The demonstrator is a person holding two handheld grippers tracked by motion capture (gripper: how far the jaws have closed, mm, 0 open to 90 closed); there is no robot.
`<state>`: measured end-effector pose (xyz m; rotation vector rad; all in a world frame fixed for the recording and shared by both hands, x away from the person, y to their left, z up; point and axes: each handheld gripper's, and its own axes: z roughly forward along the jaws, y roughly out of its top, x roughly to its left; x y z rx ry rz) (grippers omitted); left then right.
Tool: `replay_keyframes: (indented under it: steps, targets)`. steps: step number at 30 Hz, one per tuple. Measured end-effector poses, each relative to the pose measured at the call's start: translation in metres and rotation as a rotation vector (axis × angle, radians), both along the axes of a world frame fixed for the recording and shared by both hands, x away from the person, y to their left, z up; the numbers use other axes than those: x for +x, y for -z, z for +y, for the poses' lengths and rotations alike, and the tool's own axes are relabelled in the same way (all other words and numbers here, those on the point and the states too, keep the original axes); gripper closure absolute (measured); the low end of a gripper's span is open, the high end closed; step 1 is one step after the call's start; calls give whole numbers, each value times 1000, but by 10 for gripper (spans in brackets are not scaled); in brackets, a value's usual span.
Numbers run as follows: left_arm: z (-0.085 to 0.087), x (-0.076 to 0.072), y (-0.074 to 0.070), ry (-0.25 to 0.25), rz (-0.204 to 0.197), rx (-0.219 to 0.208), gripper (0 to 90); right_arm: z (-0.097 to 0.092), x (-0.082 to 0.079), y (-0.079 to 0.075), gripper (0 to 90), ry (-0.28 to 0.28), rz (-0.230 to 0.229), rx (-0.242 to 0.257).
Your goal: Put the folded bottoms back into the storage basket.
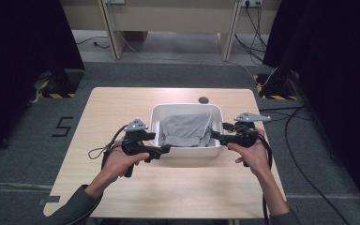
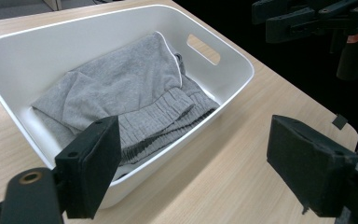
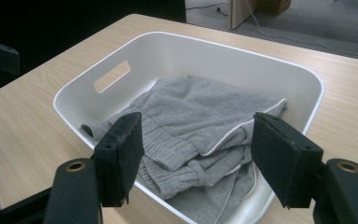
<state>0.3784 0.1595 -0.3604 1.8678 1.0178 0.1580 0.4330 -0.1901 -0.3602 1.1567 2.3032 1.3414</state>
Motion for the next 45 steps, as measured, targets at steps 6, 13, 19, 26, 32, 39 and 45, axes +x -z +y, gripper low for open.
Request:
replay_keyframes:
  steps: [6, 13, 19, 26, 32, 39, 45]
  targets:
    - [3, -5, 2, 4, 1, -1, 174, 0, -8, 1, 342, -1, -24, -6]
    - [8, -13, 7, 6, -4, 1, 174, 1, -19, 3, 328, -14, -43, -2]
    - [12, -22, 14, 6, -11, 2, 174, 2, -32, 6, 315, -25, -61, -13]
    - [14, -37, 25, 6, -24, 5, 174, 1, -48, 18, 304, -31, -59, -14]
    - [17, -46, 30, 8, -30, 19, 174, 3, -59, 28, 305, -38, -64, 12]
    - [20, -57, 37, 4, -48, 21, 174, 5, -70, 41, 304, -53, -54, 6]
    - [27, -67, 50, -10, -54, 32, 174, 2, -83, 52, 305, -56, -58, 0]
